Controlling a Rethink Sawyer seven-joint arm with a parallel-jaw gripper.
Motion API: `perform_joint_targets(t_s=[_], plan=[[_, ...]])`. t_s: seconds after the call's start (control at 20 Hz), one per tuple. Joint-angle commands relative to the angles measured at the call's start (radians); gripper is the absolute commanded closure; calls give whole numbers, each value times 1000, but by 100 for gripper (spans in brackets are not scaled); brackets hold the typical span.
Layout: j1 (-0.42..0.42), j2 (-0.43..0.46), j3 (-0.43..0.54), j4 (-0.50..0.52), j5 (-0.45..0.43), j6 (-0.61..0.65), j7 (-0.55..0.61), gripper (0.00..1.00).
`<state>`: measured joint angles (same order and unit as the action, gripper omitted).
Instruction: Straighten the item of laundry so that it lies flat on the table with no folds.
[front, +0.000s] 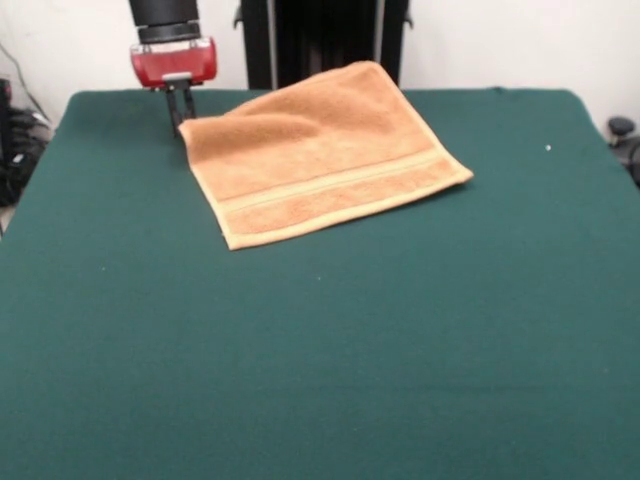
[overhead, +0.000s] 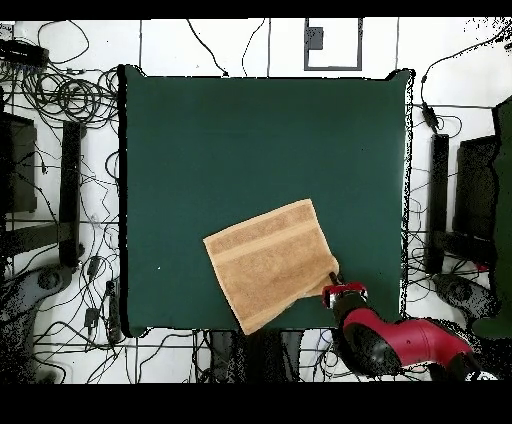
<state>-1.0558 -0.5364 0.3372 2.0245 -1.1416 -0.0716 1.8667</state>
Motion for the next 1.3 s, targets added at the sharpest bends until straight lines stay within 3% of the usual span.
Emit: perform_joint_targets(t_s=[0.05, 0.1, 0.2, 0.3, 0.45, 0.5, 0.6, 0.8, 1.3], plan=[[166, 27, -88, -109, 2, -313, -78, 100], [132, 31, -44, -100, -32, -311, -59, 100], [47, 40, 104, -82, -192, -235, 78, 100], [30, 41, 176, -80, -322, -190, 208, 100], [46, 44, 180, -93, -380, -185, 274, 100], [-17, 64, 263, -51, -368, -47, 294, 100], [-280, 226, 431, -32, 6, 343, -133, 100], [-239, 221, 319, -37, 216, 513, -158, 100], [-229, 295, 162, -45, 490, 839, -145, 100]])
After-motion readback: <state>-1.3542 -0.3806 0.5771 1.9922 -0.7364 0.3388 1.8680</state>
